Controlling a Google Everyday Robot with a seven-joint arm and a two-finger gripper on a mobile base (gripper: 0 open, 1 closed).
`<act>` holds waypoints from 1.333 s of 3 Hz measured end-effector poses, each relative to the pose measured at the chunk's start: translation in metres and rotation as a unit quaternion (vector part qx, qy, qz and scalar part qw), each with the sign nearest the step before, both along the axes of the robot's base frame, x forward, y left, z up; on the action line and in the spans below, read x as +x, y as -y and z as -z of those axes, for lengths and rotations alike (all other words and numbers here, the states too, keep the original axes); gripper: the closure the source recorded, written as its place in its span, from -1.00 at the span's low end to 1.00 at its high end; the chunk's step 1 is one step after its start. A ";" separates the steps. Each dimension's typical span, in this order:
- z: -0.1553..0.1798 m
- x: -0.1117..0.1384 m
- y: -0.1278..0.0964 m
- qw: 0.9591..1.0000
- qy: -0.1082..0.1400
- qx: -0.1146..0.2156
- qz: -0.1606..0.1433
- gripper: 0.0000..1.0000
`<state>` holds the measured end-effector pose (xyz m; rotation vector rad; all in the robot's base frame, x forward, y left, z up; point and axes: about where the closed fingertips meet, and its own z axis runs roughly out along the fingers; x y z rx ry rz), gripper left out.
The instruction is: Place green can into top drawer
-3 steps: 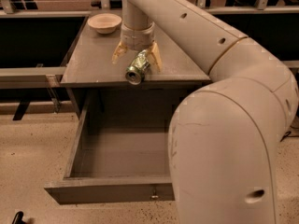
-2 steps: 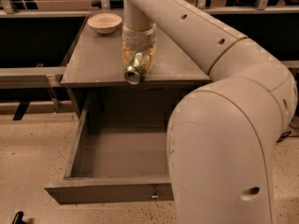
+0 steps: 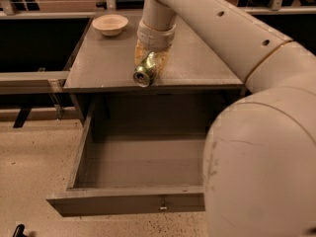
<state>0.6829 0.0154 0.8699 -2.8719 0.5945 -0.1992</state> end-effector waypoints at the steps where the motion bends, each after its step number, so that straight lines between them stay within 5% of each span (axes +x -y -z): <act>1: -0.025 -0.021 0.015 0.995 0.035 0.035 0.087 1.00; 2: -0.018 -0.042 0.039 0.982 0.061 0.034 0.174 1.00; 3: 0.040 -0.058 0.052 0.967 0.008 -0.001 0.253 1.00; 4: 0.119 -0.081 0.054 0.919 -0.114 -0.020 0.378 1.00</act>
Offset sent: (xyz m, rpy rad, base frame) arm -0.1001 -0.0676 -0.0572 0.1513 0.0630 -1.2768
